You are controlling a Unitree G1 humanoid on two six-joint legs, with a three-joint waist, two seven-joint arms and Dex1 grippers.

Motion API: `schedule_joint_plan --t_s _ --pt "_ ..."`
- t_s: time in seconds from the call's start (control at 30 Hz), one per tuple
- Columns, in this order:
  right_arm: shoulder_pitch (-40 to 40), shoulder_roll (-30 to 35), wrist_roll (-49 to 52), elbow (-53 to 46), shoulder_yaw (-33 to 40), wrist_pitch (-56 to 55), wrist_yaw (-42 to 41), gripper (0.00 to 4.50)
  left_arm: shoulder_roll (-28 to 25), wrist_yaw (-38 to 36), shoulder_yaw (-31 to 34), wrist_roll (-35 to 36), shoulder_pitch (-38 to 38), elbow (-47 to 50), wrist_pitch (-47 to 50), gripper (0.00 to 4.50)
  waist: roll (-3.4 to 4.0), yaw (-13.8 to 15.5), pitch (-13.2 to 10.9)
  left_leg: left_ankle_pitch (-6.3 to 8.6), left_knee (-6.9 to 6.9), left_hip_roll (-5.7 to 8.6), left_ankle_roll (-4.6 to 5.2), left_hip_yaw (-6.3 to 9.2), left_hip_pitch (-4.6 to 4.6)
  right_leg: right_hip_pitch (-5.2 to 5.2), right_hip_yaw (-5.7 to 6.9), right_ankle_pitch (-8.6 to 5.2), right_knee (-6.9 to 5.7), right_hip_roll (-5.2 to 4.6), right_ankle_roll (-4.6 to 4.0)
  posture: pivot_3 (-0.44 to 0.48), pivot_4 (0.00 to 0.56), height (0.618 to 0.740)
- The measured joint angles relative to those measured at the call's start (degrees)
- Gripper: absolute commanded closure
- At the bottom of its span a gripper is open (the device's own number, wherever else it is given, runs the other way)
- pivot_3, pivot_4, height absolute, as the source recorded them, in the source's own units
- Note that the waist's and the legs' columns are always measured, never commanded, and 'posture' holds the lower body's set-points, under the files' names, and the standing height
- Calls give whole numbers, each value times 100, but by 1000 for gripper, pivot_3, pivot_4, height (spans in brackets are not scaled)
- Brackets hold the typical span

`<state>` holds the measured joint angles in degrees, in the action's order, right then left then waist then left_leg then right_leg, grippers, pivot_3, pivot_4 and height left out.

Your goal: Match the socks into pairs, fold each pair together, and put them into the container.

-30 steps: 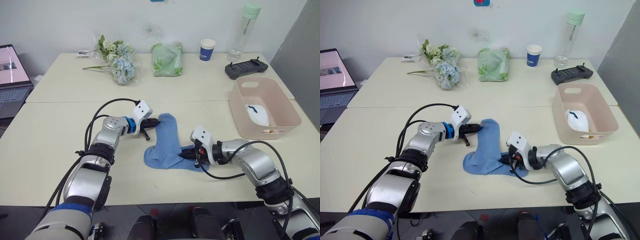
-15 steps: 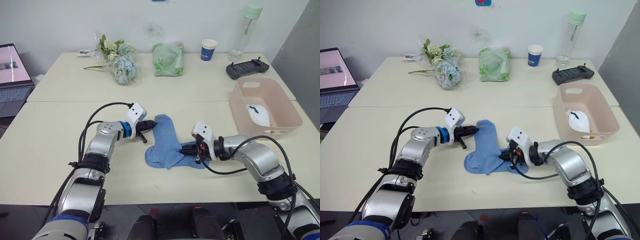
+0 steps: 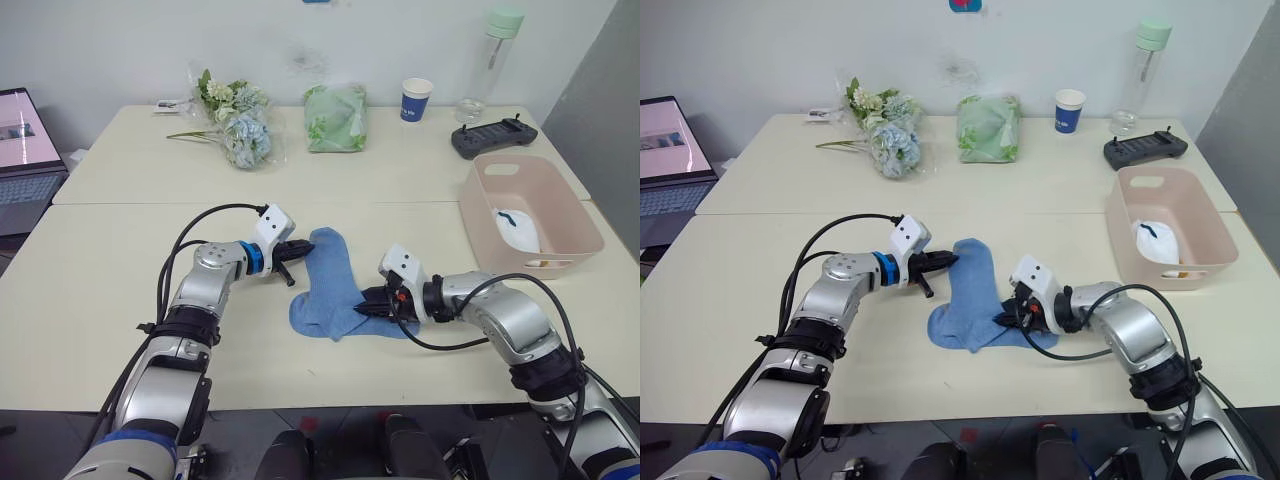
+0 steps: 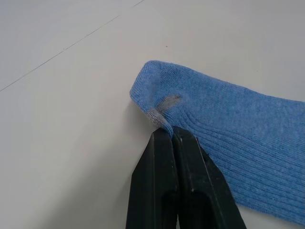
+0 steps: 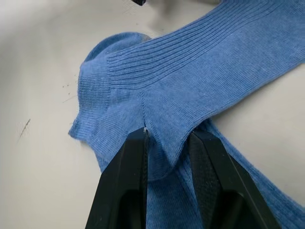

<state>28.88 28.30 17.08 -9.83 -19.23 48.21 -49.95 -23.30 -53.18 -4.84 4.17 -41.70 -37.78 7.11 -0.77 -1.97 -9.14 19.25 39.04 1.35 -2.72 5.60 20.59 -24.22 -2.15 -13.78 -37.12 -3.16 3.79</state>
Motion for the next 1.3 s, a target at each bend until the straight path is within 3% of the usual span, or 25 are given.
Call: schedule_joint_plan --t_s 0.03,0.17,0.2,0.53,0.7,0.87,1.0,1.1,1.2,1.3 --pt "0 0 0 0 0 0 -1 3132 0 -1 -2 -4 0 0 -1 4500 0 -1 0 0 0 0 0 0 0 0 0 0 0 0 0 0 150 740" --pt "0 -20 2 0 12 0 7 4342 -10 -11 -23 -12 0 0 -2 4500 0 -1 0 0 0 0 0 0 0 0 0 0 -1 0 0 0 150 740" --pt "0 -32 2 0 19 0 11 4466 -16 -13 -30 -12 0 0 -2 4500 0 -2 0 0 0 0 0 0 0 0 0 0 -1 0 0 0 150 740" --pt "12 -167 181 -10 255 145 50 4466 -121 -45 -19 42 79 292 99 4500 0 -3 0 0 0 -1 0 0 0 -1 0 0 -2 0 0 0 150 740" --pt "94 99 462 -203 543 583 14 4466 -282 -46 255 425 668 1483 716 4500 0 -4 0 0 0 -1 0 3 2 -2 -3 0 0 -1 0 0 150 740" --pt "681 522 490 -44 656 831 -101 4466 -266 376 502 778 1395 2829 1592 4500 0 3 0 0 0 -4 0 4 0 -2 -1 0 -6 0 0 0 150 740" --pt "1081 551 206 782 431 406 -257 4466 92 998 550 977 1955 3988 2199 4500 0 8 0 0 0 -2 0 -4 0 1 -7 0 0 -2 0 0 150 740" --pt "1560 470 -205 1914 -25 -243 -565 4466 731 1874 539 961 2530 4733 2514 4500 0 7 0 0 0 -2 0 -13 -4 0 -15 0 0 -5 0 0 150 740" --pt "2039 152 -571 2988 -285 -906 -786 4466 1183 2615 368 787 3108 5182 2611 4500 0 -29 0 0 -4 -6 -1 -16 -7 -6 -18 1 -9 -3 -1 0 150 740" --pt "2368 -174 -809 3645 -330 -1413 -855 4466 1240 3145 372 543 3309 5321 2552 4500 1 -30 0 -1 -4 -10 -2 -11 -8 -8 -14 3 -12 0 -4 0 150 740"
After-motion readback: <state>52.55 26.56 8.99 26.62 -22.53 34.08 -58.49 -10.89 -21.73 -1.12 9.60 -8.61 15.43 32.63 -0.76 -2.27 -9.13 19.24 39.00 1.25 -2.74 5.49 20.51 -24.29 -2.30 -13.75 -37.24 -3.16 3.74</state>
